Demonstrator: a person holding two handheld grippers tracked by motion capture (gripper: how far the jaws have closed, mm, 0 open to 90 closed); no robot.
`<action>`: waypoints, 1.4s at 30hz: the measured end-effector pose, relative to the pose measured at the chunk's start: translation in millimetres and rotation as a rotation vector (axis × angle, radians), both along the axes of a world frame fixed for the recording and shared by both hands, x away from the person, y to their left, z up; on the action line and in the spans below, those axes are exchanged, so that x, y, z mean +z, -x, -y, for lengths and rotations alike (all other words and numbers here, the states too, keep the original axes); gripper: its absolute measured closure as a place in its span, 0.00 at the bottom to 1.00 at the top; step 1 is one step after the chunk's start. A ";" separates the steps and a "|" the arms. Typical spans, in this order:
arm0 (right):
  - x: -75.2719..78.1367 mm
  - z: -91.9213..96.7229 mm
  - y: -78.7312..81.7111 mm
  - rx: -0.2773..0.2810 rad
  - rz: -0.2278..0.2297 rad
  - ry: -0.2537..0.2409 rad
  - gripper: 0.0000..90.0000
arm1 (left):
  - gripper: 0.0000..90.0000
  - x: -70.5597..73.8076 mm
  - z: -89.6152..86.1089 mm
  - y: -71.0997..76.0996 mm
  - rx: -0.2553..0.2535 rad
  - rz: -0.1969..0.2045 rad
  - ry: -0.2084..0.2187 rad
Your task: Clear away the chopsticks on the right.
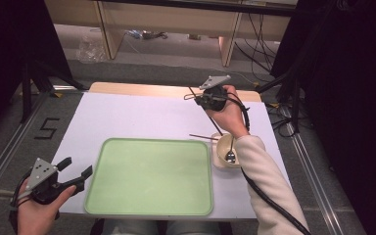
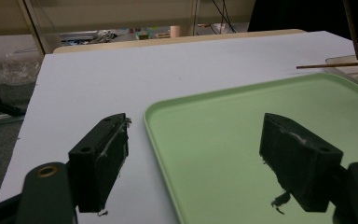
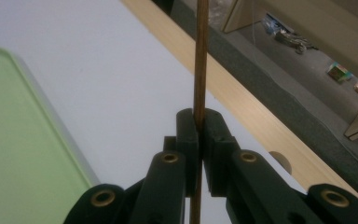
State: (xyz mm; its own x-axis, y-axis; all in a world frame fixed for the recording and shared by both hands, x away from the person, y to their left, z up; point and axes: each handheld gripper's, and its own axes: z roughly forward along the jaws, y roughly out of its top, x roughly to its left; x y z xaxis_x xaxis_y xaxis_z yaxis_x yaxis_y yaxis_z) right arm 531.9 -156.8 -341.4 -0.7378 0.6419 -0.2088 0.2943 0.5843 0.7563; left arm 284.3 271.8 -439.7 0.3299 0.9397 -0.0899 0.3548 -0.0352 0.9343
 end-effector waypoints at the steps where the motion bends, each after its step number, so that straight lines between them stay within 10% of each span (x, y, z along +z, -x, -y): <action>1: 1.8 2.0 -0.1 -0.007 -0.001 -0.023 0.97 | 0.26 0.0 0.0 0.0 -0.001 0.000 0.000; 14: 10.1 9.6 6.1 -0.152 -0.053 -0.198 0.97 | 0.26 0.6 -0.9 0.3 0.001 -0.002 -0.003; 27: 10.9 10.8 14.9 -0.366 -0.236 -0.295 0.97 | 0.26 0.2 -1.0 0.1 0.002 -0.006 0.002; 28: 12.0 9.1 18.3 -0.429 -0.314 -0.320 0.97 | 0.26 0.2 -1.0 0.0 0.002 -0.006 0.003; 34: 5.5 10.0 20.6 -0.452 -0.354 -0.313 0.97 | 0.26 0.0 -1.1 0.0 0.002 -0.008 0.002; 42: -7.4 3.5 34.4 -0.546 -0.530 -0.284 0.97 | 0.26 -0.2 -1.0 -0.2 0.000 -0.010 0.002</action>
State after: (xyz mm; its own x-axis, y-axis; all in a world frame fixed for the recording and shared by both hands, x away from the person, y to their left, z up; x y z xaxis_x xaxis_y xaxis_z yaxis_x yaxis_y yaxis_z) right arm 497.5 -160.3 -348.8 -0.2602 0.9159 0.3057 0.8433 0.0614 0.5339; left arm 284.5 272.8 -439.9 0.3290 0.9395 -0.0952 0.3639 -0.0331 0.9308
